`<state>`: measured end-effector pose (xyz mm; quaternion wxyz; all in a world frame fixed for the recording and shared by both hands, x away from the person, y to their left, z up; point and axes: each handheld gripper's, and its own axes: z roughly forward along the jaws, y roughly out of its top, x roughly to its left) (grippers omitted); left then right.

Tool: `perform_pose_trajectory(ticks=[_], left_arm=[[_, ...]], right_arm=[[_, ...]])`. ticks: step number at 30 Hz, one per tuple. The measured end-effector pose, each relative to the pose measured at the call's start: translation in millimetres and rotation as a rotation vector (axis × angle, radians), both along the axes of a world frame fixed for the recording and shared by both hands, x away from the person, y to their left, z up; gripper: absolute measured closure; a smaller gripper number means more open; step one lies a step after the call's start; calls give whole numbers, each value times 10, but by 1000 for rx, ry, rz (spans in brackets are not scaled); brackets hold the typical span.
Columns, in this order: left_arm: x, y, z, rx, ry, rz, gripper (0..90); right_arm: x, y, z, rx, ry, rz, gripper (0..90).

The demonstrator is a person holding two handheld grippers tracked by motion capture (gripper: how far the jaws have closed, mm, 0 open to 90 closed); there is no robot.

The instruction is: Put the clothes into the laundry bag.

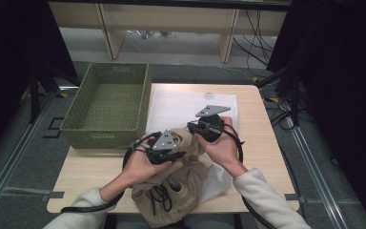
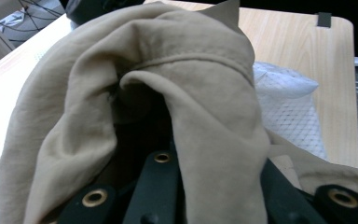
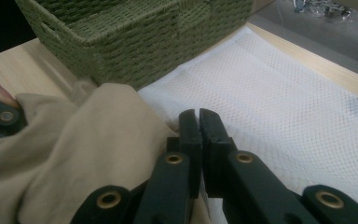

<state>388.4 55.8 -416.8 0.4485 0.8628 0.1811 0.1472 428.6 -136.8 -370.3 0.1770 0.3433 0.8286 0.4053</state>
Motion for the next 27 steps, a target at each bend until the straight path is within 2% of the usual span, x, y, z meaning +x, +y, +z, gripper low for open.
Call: perform_pose_trajectory(ticks=[1,2,5,8,11,13,14,18,19,20,21,23,25,27], left_arm=[[16,2,-2,20,-12,-4,828],[18,-9,-17,25,-8,8,828],[42,-27,-62,75,-8,34,828],[70,-28,-102,99,8,61,829],[99,-28,-144,104,31,82,828],[123,-32,-167,120,33,86,828],[128,-42,-180,124,36,94,828],[146,-76,-224,133,40,103,827],[160,-70,-223,156,25,96,827],[152,-77,-237,140,37,114,827],[162,-67,-233,147,25,111,827],[164,-40,-223,129,36,137,828],[172,-14,-212,132,38,152,828],[179,-8,-216,137,43,157,828]], right_arm=[[-2,2,6,-6,-12,10,897],[-16,7,16,1,-3,6,897],[-31,11,41,-3,-23,14,897],[-50,15,66,0,-26,24,897],[-59,11,84,5,-32,28,898],[-83,19,99,13,-13,15,898],[-72,16,96,6,-32,27,898],[-103,40,111,15,-25,20,898],[-101,38,118,11,-33,30,898],[-110,40,125,14,-27,27,898],[-108,33,134,10,-31,32,898],[-96,13,139,12,-46,35,899],[-104,3,147,28,-34,19,898],[-99,-7,164,23,-46,26,899]])
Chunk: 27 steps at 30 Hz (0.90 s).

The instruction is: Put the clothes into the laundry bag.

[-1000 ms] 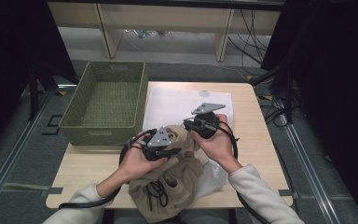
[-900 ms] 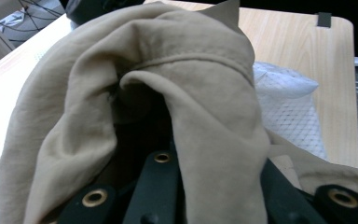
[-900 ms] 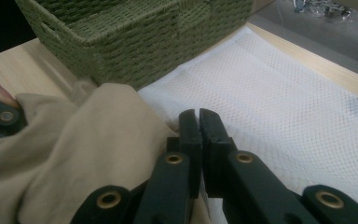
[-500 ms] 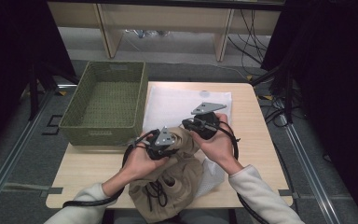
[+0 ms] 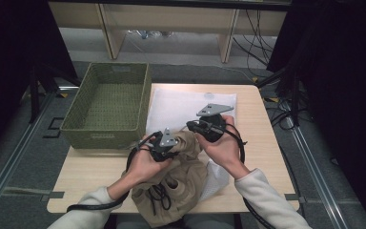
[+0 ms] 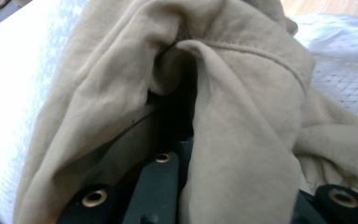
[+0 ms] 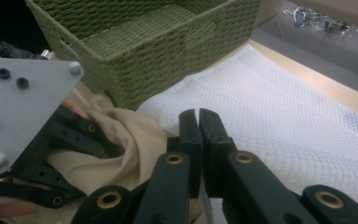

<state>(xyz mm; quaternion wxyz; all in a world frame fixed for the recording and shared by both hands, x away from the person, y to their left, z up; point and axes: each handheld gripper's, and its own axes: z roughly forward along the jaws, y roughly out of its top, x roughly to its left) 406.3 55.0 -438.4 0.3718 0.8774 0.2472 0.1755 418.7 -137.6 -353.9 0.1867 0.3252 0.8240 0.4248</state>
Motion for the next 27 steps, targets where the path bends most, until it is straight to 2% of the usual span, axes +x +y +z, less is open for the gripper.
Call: perform_pose_trajectory(ticks=[2,3,4,5,6,7,9,10,11,13,15,16,19,22,23,25,26,27], left_arm=[[4,-9,-8,13,-7,-3,828],[-6,-27,-22,-2,1,3,828],[1,-32,-20,20,-14,-7,827],[-8,-56,-36,1,-5,-2,827],[-4,-62,-35,16,-11,-6,823],[-3,-75,-41,13,-15,-13,818],[-8,-97,-53,-14,-13,-18,786],[-17,-108,-56,-42,-12,-29,764],[-31,-113,-49,-67,-15,-43,736],[-68,-107,-15,-98,-33,-68,674],[-116,-82,45,-125,-41,-84,602],[-150,-76,71,-164,-39,-81,576],[-241,-9,201,-210,-51,-88,518],[-330,90,342,-273,-80,-80,480],[-353,131,389,-295,-105,-83,473],[-409,219,467,-324,-140,-73,444],[-434,266,492,-339,-149,-60,421],[-450,312,508,-340,-158,-48,395]], right_arm=[[-20,15,13,4,9,1,898],[-22,25,9,8,-8,1,898],[-32,27,15,3,-6,7,898],[-37,36,19,1,-2,8,898],[-40,45,12,3,-11,11,898],[-40,52,9,0,-10,12,898],[-45,64,-9,1,-6,10,898],[-40,63,-17,-3,-6,10,898],[-46,64,-22,0,11,2,898],[-33,51,-32,0,13,-2,898],[-13,32,-34,0,8,-2,898],[-16,28,-33,4,13,-7,898],[-3,8,-26,1,6,-7,898],[3,1,-31,4,6,-13,898],[5,-2,-33,5,5,-14,898],[5,-4,-35,10,-1,-20,898],[14,-13,-34,3,-21,-20,898],[13,-12,-37,13,-21,-19,898]])
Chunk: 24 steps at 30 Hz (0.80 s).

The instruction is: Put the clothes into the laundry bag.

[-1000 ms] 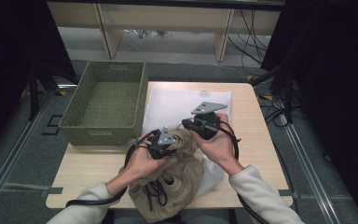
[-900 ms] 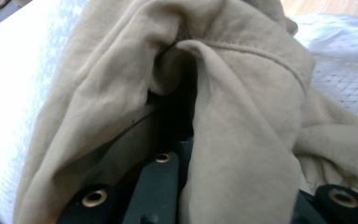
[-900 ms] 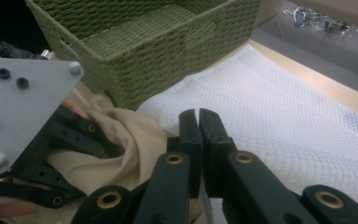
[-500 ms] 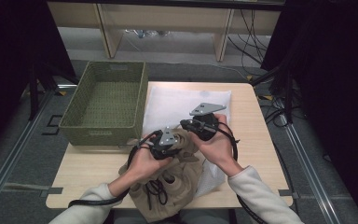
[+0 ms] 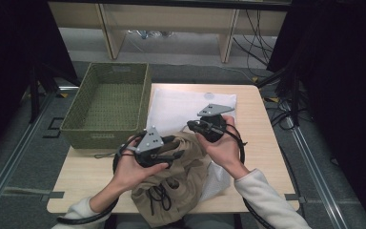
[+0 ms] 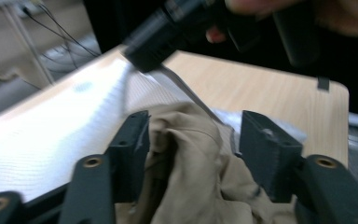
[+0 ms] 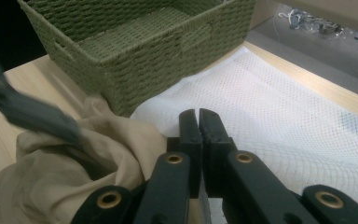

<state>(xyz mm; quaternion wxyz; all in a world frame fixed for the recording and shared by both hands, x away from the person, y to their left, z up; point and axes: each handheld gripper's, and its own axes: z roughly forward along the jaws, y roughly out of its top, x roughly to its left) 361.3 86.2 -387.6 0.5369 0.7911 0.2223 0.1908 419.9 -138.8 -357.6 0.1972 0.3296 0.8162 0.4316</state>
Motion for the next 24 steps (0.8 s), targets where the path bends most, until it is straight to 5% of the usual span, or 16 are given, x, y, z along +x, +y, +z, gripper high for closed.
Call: perform_pose_trajectory(ticks=[3,8,13,15,19,24], left_arm=[[28,131,-29,31,-6,55,303],[208,223,-287,75,137,47,205],[332,159,-525,172,189,30,194],[351,105,-592,235,179,37,272],[353,-12,-649,288,185,35,502],[351,-102,-637,312,192,42,692]], right_arm=[[-1,-2,-2,2,-2,-4,898],[-15,17,-7,8,-6,-9,899],[-25,27,-8,8,-3,-3,899],[-26,28,-7,7,-1,-4,899],[-33,39,-18,8,5,-8,899],[-23,39,-20,-4,-5,9,898]])
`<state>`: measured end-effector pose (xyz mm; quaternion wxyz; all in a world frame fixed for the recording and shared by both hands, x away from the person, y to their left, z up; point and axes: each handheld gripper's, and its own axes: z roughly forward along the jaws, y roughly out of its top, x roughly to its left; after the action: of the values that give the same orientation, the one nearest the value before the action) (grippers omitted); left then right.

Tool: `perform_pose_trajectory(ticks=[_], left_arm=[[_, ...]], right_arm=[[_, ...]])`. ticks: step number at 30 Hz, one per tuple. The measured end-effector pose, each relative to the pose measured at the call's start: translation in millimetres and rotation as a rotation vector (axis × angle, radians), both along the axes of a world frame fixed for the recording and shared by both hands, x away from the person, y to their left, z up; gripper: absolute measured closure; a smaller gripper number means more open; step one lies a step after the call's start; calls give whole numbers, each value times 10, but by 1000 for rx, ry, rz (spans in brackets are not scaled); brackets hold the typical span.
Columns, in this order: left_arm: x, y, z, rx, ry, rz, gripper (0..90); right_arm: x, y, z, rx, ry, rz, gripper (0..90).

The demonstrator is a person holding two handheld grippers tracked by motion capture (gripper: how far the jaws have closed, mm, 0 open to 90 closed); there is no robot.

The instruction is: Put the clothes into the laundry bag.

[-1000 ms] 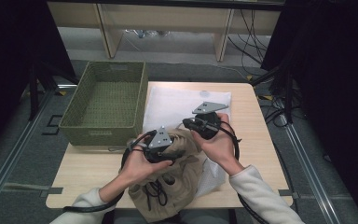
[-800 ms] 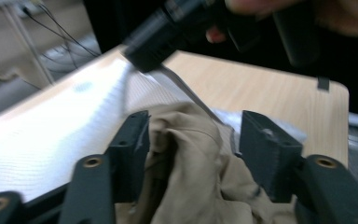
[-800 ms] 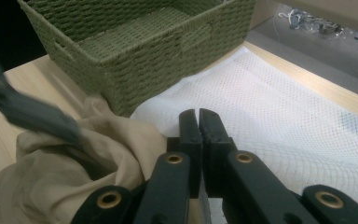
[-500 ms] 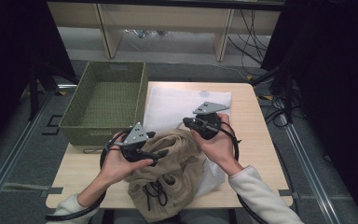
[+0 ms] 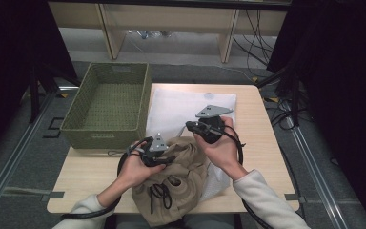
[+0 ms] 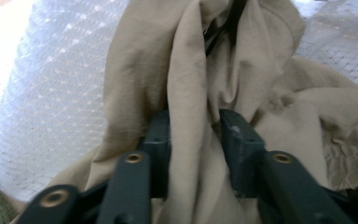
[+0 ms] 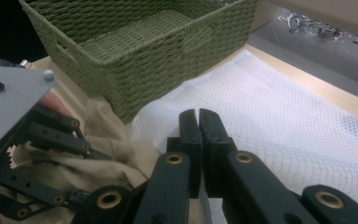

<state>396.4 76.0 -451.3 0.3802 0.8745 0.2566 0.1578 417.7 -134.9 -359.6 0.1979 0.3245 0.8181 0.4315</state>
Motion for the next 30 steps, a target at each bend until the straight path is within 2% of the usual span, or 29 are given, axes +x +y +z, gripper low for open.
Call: perform_pose_trajectory(ticks=[3,4,6,9,12,14,15,16,19,20,21,23,24,26,29,30], left_arm=[[-7,-20,13,-36,35,9,777],[-14,-26,18,-51,42,12,799],[-34,-34,47,-74,41,4,819],[-95,-57,114,-140,52,5,829],[-165,-107,212,-199,29,12,831],[-199,-145,296,-226,9,13,832],[-209,-157,322,-232,-3,16,831],[-215,-170,361,-230,-19,15,832],[-221,-228,436,-241,-34,42,832],[-204,-242,444,-227,-48,44,832],[-193,-262,443,-221,-41,56,832],[-148,-295,414,-202,-32,77,831],[-114,-307,387,-191,-44,80,831],[-59,-320,332,-163,-43,102,830],[17,-327,255,-150,-27,136,827],[50,-316,236,-141,-30,130,826]], right_arm=[[-8,3,0,8,7,-10,899],[-3,-2,3,1,-6,-8,899],[-4,7,-1,11,-3,-4,899],[-17,-1,16,19,9,-19,899],[-7,-12,30,17,-15,-8,899],[-17,-11,39,22,-9,-15,899],[-15,-15,45,22,-24,-16,898],[-24,-15,52,24,-12,-15,899],[-32,-18,71,29,-18,-10,898],[-36,-14,74,35,-19,-6,899],[-43,-16,84,31,-23,-6,899],[-59,-8,94,36,-21,-5,898],[-66,-4,97,35,-21,-3,899],[-67,1,97,37,-25,6,898],[-73,-1,98,33,-26,0,898],[-70,2,90,35,-30,-4,899]])
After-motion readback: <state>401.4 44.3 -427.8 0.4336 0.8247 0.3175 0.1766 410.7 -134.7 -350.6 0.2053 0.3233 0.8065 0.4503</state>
